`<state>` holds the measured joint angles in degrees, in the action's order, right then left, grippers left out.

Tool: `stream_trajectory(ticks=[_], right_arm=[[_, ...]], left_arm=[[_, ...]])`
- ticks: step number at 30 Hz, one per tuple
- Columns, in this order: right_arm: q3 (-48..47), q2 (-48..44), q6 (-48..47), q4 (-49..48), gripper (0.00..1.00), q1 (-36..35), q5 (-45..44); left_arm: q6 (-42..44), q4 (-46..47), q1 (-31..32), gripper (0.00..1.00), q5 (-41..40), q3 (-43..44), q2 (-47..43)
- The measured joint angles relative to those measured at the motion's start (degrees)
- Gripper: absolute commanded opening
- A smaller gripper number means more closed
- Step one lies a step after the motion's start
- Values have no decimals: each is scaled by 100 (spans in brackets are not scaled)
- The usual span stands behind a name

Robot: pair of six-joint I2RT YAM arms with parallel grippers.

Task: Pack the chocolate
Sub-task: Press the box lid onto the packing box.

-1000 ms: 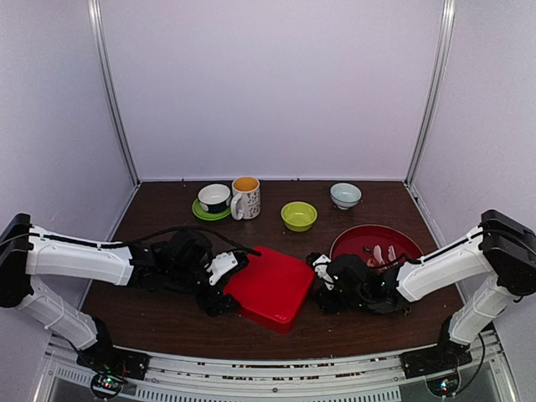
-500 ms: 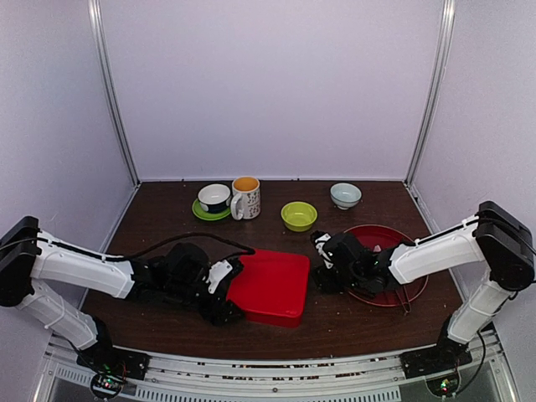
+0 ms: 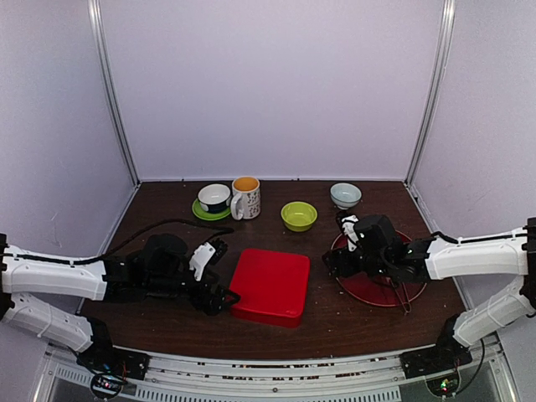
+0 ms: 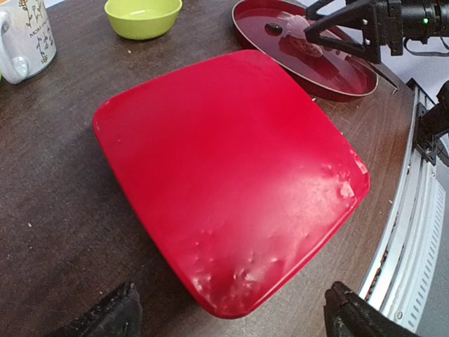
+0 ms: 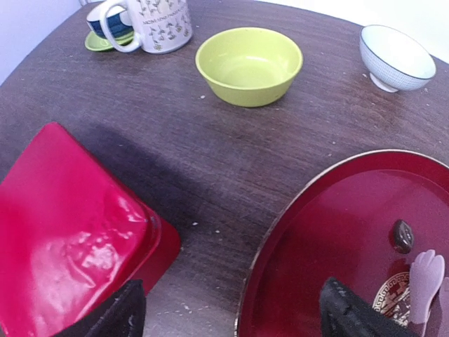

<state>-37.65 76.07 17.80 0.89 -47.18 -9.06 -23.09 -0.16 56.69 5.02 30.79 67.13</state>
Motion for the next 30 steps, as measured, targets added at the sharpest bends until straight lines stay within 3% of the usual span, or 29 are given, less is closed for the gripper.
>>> stream_trajectory(ticks=[5,11,20,24,30], right_arm=[[129,-350,382,-203,96,39,693],[149,-173,1139,-826,92,175,1598],[208,859,2083,-1906,87,544,2621],[205,1226,2280,-2315,79,822,2997],[114,1812,2389,-2741,78,1001,3569]], left_arm=[[-219,-90,0,98,-243,-151,-387],[-715,-120,0,98,-664,-284,-570],[-1014,133,0,98,-415,-280,190],[-951,118,7,98,-208,-151,590],[-682,127,234,98,-136,-4,817]])
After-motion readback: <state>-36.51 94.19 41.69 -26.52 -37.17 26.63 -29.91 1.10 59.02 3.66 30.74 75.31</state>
